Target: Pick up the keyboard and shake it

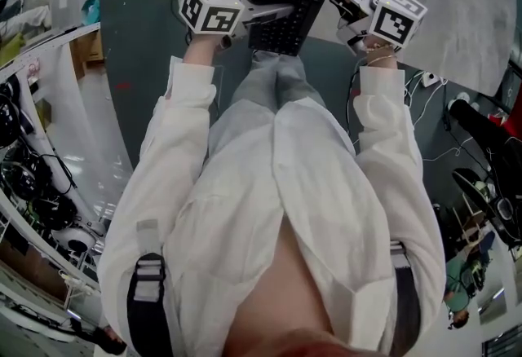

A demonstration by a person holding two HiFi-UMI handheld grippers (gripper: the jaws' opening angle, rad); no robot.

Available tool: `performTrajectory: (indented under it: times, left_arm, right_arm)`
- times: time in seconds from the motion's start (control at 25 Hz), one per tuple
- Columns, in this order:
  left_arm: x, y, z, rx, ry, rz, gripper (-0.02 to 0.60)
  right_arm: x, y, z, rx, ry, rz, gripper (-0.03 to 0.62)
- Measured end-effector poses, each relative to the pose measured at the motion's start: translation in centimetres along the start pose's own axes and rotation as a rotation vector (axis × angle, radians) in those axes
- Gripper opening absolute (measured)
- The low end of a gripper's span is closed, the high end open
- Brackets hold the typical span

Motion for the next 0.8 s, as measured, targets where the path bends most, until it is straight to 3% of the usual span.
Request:
performTrajectory:
  times: [0.36, 0.64, 0.8]
  left_arm:
    - [-0.9, 0.3, 0.9, 0.000, -0.040, 0.015, 0.169]
    - [-0.4, 0.8, 2.1, 0.037, -0.041, 0.039, 0.193]
    - [0.1, 0.8, 2.6, 0.092, -0.019, 0.058, 0.273]
  right_arm:
    - [-0.1, 1.0, -1.4, -0.020, 0.022, -0.002, 0.089]
    - [0.3, 0.9, -3.9, -0.058, 0.099, -0.016, 0.098]
    - [1.1, 1.1, -3.9, -0.060, 0.095, -0.021, 0.101]
Point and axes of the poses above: the fingertips, and each gripper's own axes: y forward along the fingers, z to its left, x out of its top, the point moved 8 cm from there along -y, backward along the fingers, and after that the axes turned 13 degrees about y, right-handed, at the moved point
